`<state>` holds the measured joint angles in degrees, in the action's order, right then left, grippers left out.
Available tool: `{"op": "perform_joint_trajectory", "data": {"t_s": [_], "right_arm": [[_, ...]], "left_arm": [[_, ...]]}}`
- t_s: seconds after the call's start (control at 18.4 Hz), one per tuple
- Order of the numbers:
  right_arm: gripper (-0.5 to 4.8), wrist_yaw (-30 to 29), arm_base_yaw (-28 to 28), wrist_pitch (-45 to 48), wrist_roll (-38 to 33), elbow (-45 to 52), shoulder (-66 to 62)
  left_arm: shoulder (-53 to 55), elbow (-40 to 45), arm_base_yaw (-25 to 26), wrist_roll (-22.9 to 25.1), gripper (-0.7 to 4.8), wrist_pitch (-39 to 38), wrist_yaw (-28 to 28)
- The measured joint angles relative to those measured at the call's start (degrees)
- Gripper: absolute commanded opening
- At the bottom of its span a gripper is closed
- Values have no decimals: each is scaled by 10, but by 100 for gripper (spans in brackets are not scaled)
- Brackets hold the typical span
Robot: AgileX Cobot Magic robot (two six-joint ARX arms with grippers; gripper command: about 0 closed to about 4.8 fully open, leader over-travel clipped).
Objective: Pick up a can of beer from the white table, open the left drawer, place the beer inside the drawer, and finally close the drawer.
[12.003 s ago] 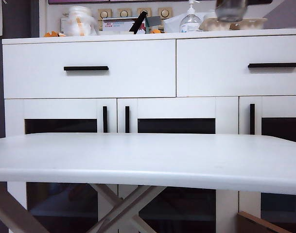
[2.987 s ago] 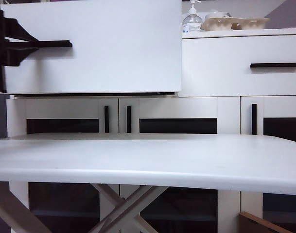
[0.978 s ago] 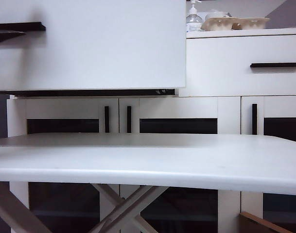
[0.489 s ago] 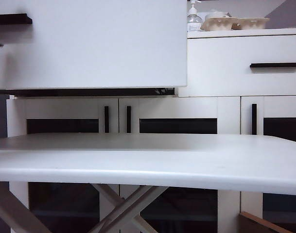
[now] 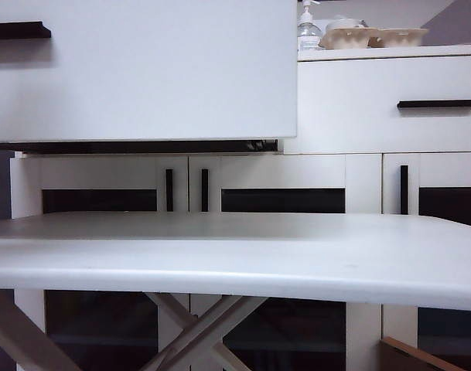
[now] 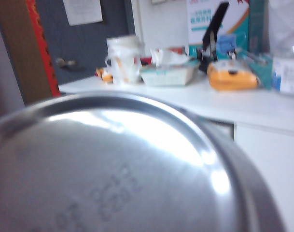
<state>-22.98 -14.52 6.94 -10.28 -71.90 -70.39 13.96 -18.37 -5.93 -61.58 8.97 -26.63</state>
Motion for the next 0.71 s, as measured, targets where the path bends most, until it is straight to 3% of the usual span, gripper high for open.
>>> {"op": "perform_joint_trajectory", "data": {"t_s": [0.16, 0.27, 0.43, 0.6, 0.71], "right_arm": [[157, -23, -1, -1, 0, -43, -24], [157, -32, -17, -4, -1, -83, -52], [157, -45, -49, -16, -2, -127, -94], [165, -48, -84, -43, 3, -174, -134], [214, -53, -107, -53, 5, -200, -158]], "left_arm": [[-10, -37, 0, 46, -6, 12, -2], [10, -106, 0, 126, -6, -22, -2], [108, -257, 0, 255, -6, -155, 26], [214, -395, 0, 352, -6, -248, 34], [305, -520, 0, 428, -6, -292, 35]]}}
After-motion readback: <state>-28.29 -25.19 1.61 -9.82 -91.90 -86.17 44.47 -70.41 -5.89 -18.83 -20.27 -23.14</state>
